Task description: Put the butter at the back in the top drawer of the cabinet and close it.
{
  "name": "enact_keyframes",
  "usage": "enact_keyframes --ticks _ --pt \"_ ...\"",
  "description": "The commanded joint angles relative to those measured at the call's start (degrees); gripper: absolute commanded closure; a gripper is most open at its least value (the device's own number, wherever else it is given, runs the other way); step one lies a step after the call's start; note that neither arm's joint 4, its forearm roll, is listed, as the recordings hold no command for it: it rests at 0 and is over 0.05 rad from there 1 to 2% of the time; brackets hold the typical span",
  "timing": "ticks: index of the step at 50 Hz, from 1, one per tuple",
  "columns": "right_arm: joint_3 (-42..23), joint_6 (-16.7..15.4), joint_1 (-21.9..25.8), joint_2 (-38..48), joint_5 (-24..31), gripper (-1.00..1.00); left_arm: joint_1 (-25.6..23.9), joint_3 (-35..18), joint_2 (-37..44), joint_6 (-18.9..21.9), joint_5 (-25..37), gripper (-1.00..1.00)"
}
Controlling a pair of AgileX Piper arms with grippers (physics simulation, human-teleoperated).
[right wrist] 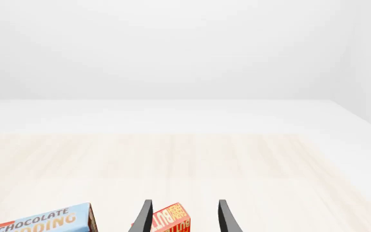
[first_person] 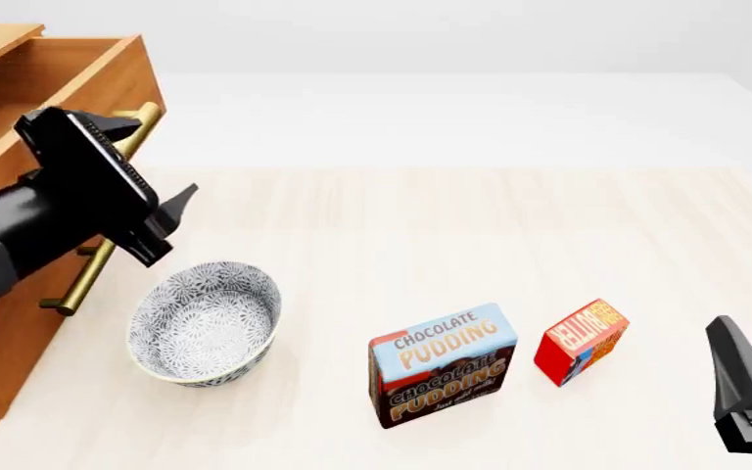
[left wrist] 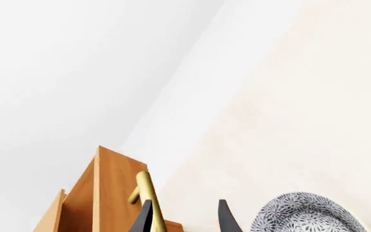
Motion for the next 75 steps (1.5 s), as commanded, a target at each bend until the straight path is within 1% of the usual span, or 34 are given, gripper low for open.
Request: enact_keyframes --ticks 1,3,8,13,15,16,18,19,21,23,26,28,33,34,38,40,42,43,45,46,49,51,53,55,59,61,63,65,67,68,70,72,74,75 --pt "0.0 0.0 0.0 0.0 0.0 -1.00 -4.0 -8.9 -1.6 -7.6 12.3 -1.00" --pt "0.0 0.0 0.0 0.0 0.0 -1.00 -4.8 -9.6 -1.7 -8.2 12.6 -1.00" --pt "0.0 0.0 0.0 0.0 0.0 -1.00 -4.3 -13.2 -3.6 -10.1 17.5 -1.00" --pt "0.0 0.0 0.0 0.0 0.0 -1.00 -4.2 -15.4 -3.6 -11.6 20.0 -1.00" --pt "0.0 0.0 0.0 0.0 0.0 -1.00 -4.2 -17.0 -3.4 -13.1 21.9 -1.00" --pt "0.0 0.0 0.0 0.0 0.0 -1.00 -4.6 -18.8 -2.5 -15.0 23.8 -1.00" --pt "0.0 0.0 0.0 0.0 0.0 -1.00 -4.8 -19.8 -1.9 -16.4 25.3 -1.00" --pt "0.0 0.0 0.0 0.0 0.0 -1.00 -5.4 -22.3 -0.8 -18.5 27.6 -1.00" --pt "0.0 0.0 0.0 0.0 0.0 -1.00 -6.0 -24.0 -0.8 -19.4 28.8 -1.00" --pt "0.0 0.0 0.0 0.0 0.0 -1.00 -7.3 -27.4 0.6 -22.5 31.7 -1.00" --pt "0.0 0.0 0.0 0.0 0.0 -1.00 -6.8 -28.2 0.4 -23.6 33.0 -1.00" --pt "0.0 0.0 0.0 0.0 0.0 -1.00 -6.8 -30.5 1.3 -25.4 35.7 -1.00" --pt "0.0 0.0 0.0 0.0 0.0 -1.00 -7.1 -32.8 2.1 -27.6 38.3 -1.00" --pt "0.0 0.0 0.0 0.0 0.0 -1.00 -7.7 -34.8 2.6 -29.5 39.9 -1.00" --pt "0.0 0.0 0.0 0.0 0.0 -1.00 -6.8 -36.4 1.5 -28.8 41.0 -1.00" --pt "0.0 0.0 0.0 0.0 0.0 -1.00 -7.8 -39.0 3.5 -32.3 43.4 -1.00" --pt "0.0 0.0 0.0 0.0 0.0 -1.00 -8.0 -40.5 4.3 -33.9 44.9 -1.00" --pt "0.0 0.0 0.0 0.0 0.0 -1.00 -8.9 -41.8 5.2 -36.2 45.9 -1.00" --pt "0.0 0.0 0.0 0.0 0.0 -1.00 -8.9 -42.1 5.1 -36.4 46.3 -1.00" --pt "0.0 0.0 0.0 0.0 0.0 -1.00 -8.8 -42.8 5.2 -37.4 47.2 -1.00" --pt "0.0 0.0 0.0 0.0 0.0 -1.00 -8.2 -42.9 4.4 -37.4 47.4 -1.00" --pt "0.0 0.0 0.0 0.0 0.0 -1.00 -9.2 -44.3 5.7 -40.0 48.5 -1.00" --pt "0.0 0.0 0.0 0.0 0.0 -1.00 -8.5 -44.1 4.7 -39.6 48.5 -1.00" --pt "0.0 0.0 0.0 0.0 0.0 -1.00 -9.3 -44.7 5.6 -42.1 49.1 -1.00" --pt "0.0 0.0 0.0 0.0 0.0 -1.00 -8.8 -44.9 5.1 -42.2 49.3 -1.00" --pt "0.0 0.0 0.0 0.0 0.0 -1.00 -7.5 -44.6 4.2 -41.9 49.5 -1.00" --pt "0.0 0.0 0.0 0.0 0.0 -1.00 -7.8 -45.4 4.3 -43.9 50.5 -1.00" --pt "0.0 0.0 0.0 0.0 0.0 -1.00 -6.7 -45.4 3.3 -43.2 50.8 -1.00" --pt "0.0 0.0 0.0 0.0 0.0 -1.00 -6.7 -46.3 3.8 -45.7 52.1 -1.00" --pt "0.0 0.0 0.0 0.0 0.0 -1.00 -4.4 -45.9 2.1 -44.1 52.2 -1.00" --pt "0.0 0.0 0.0 0.0 0.0 -1.00 -4.0 -45.9 1.8 -43.7 52.3 -1.00" --pt "0.0 0.0 0.0 0.0 0.0 -1.00 -4.7 -46.6 2.3 -45.7 53.3 -1.00" --pt "0.0 0.0 0.0 0.0 0.0 -1.00 -4.2 -46.9 1.7 -45.5 53.8 -1.00" --pt "0.0 0.0 0.0 0.0 0.0 -1.00 -4.8 -47.3 2.3 -47.0 54.6 -1.00"
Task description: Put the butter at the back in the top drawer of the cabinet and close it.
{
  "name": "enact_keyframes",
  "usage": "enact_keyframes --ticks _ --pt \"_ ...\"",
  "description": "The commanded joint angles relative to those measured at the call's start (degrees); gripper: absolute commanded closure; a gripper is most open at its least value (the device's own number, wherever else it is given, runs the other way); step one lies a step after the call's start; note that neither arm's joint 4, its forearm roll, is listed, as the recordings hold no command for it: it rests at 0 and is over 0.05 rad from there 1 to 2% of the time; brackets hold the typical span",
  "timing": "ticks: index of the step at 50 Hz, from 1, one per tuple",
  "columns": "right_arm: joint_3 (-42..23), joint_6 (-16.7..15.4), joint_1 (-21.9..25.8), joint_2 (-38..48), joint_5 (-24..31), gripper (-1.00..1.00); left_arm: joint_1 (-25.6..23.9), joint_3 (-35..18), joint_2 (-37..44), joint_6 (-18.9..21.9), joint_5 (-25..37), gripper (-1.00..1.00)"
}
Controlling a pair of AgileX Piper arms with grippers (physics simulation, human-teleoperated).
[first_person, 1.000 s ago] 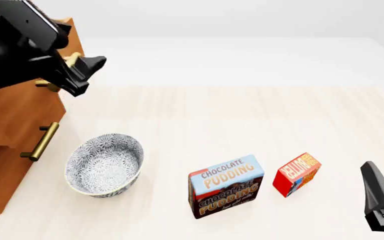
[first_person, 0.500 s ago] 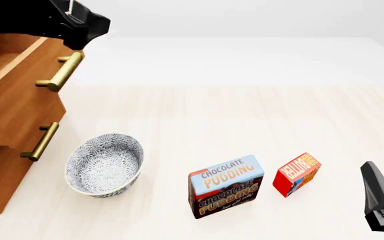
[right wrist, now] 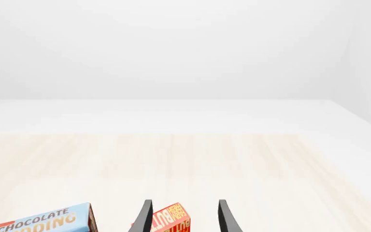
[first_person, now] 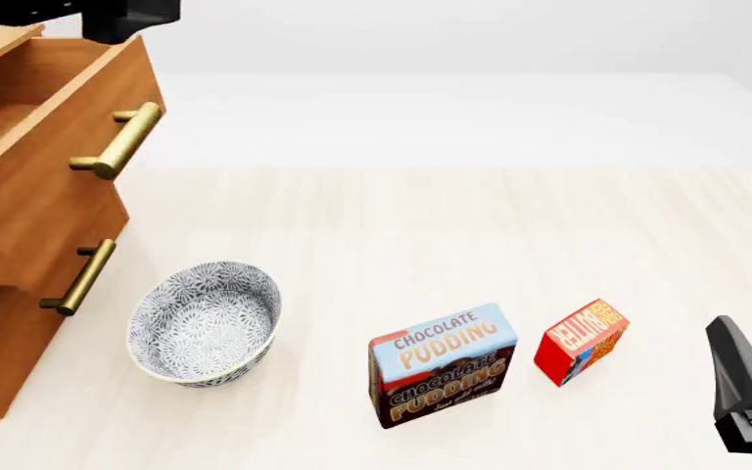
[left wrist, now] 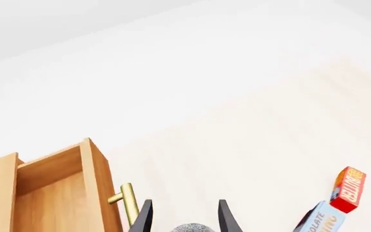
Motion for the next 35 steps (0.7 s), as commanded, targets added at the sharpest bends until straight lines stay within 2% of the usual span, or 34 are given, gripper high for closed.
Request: enact_keyframes --ticks 1,4,7,9,11,13,15,17,19,21,28,35 --pt "0.0 0.0 0.0 0.0 0.0 -1.00 1.6 -2.3 -1.0 -4.0 4.1 -1.00" --pt "0.0 0.0 0.0 0.0 0.0 -1.00 3.5 -2.3 -1.4 -3.5 5.6 -1.00" --pt "0.0 0.0 0.0 0.0 0.0 -1.00 3.4 -3.5 -1.3 -5.5 6.5 -1.00" --pt "0.0 0.0 0.0 0.0 0.0 -1.00 4.0 -3.2 -1.8 -5.2 6.7 -1.00" --pt "0.0 0.0 0.0 0.0 0.0 -1.00 3.7 -3.0 -1.4 -6.5 7.3 -1.00" --pt "0.0 0.0 0.0 0.0 0.0 -1.00 4.1 -2.6 -1.8 -5.7 7.6 -1.00" --pt "0.0 0.0 0.0 0.0 0.0 -1.00 2.1 -2.9 -0.5 -7.9 8.8 -1.00" --pt "0.0 0.0 0.0 0.0 0.0 -1.00 3.9 -3.4 -2.1 -7.0 9.3 -1.00" --pt "0.0 0.0 0.0 0.0 0.0 -1.00 3.5 -3.6 -2.0 -8.1 9.7 -1.00" --pt "0.0 0.0 0.0 0.0 0.0 -1.00 4.6 -2.3 -2.8 -6.5 9.6 -1.00" --pt "0.0 0.0 0.0 0.0 0.0 -1.00 5.4 -2.7 -3.4 -7.6 10.9 -1.00" --pt "0.0 0.0 0.0 0.0 0.0 -1.00 6.7 -0.3 -4.9 -7.2 11.1 -1.00"
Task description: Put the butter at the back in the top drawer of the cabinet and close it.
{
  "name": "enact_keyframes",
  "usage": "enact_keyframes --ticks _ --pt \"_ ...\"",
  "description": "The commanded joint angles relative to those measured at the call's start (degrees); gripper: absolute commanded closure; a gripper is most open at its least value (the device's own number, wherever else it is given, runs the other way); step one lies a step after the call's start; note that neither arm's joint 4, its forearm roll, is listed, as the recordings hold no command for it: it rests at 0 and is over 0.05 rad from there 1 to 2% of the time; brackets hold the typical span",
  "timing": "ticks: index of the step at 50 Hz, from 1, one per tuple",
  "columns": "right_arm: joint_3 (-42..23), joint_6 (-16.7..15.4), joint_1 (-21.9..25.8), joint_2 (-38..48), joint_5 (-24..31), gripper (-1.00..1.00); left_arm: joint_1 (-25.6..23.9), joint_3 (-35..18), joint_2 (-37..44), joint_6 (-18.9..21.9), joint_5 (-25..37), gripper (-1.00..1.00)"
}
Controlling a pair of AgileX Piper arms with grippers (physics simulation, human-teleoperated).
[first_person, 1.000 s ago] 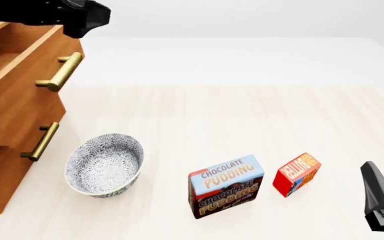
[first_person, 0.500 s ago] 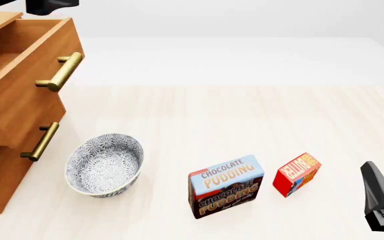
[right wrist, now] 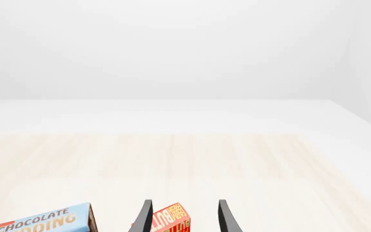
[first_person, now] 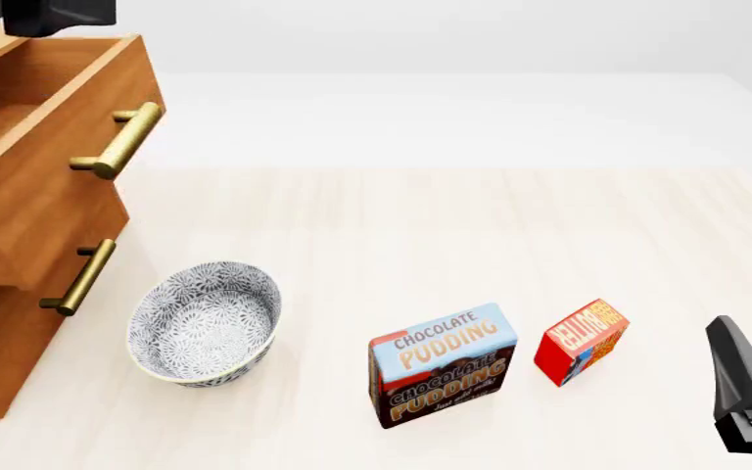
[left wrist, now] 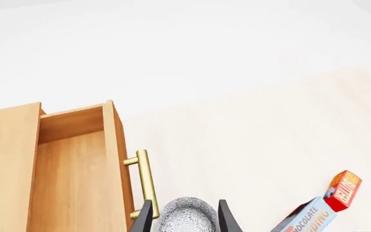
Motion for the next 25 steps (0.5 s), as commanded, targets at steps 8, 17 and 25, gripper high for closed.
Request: enact_keyframes --ticks 8,17,25 --pt "0.0 0.0 0.0 0.0 0.0 -1.00 3.9 4.3 -3.5 0.9 2.4 -1.00" --pt "0.0 0.0 0.0 0.0 0.0 -1.00 4.6 5.0 -3.2 0.3 4.3 -1.00" --pt "0.0 0.0 0.0 0.0 0.0 -1.00 6.2 4.7 -4.5 0.9 6.3 -1.00"
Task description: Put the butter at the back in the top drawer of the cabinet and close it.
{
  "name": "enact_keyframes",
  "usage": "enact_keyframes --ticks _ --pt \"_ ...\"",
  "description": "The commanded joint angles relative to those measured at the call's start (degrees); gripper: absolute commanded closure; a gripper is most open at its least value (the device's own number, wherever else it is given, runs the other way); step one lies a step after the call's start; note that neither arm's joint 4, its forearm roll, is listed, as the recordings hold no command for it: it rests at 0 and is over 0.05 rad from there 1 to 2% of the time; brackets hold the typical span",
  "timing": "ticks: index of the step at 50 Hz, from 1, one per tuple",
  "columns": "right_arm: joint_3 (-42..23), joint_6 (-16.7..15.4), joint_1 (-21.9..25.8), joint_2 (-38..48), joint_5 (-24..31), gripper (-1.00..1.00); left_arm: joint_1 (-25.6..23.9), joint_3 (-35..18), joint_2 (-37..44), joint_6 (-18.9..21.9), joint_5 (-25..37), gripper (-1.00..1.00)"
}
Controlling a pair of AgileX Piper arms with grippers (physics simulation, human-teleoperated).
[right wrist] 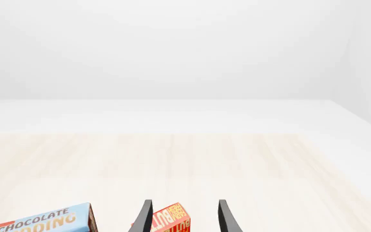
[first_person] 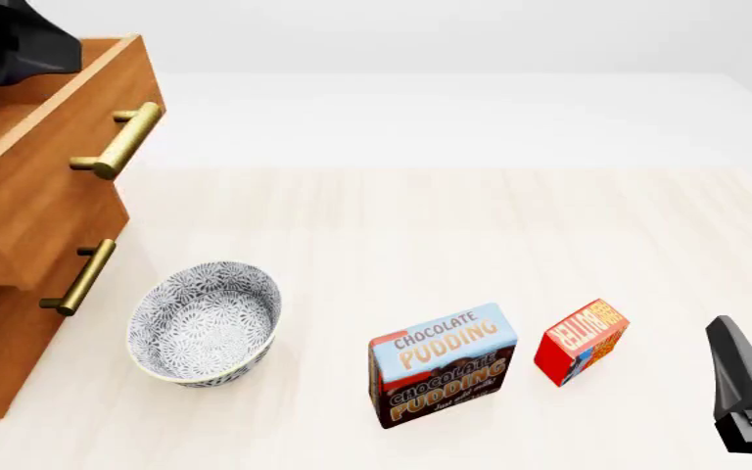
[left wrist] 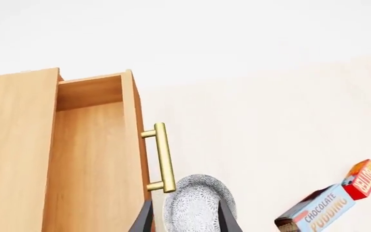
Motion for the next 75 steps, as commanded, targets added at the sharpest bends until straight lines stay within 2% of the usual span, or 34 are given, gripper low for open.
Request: enact_keyframes --ticks 1,19,75 --pt "0.0 0.0 0.0 0.0 0.0 -1.00 1.7 0.4 -1.0 -0.2 2.4 -1.00" --pt "0.0 0.0 0.0 0.0 0.0 -1.00 5.0 1.0 -0.9 -0.5 3.4 -1.00" --pt "0.0 0.0 0.0 0.0 0.0 -1.00 7.7 5.8 0.8 -1.3 0.4 -1.00"
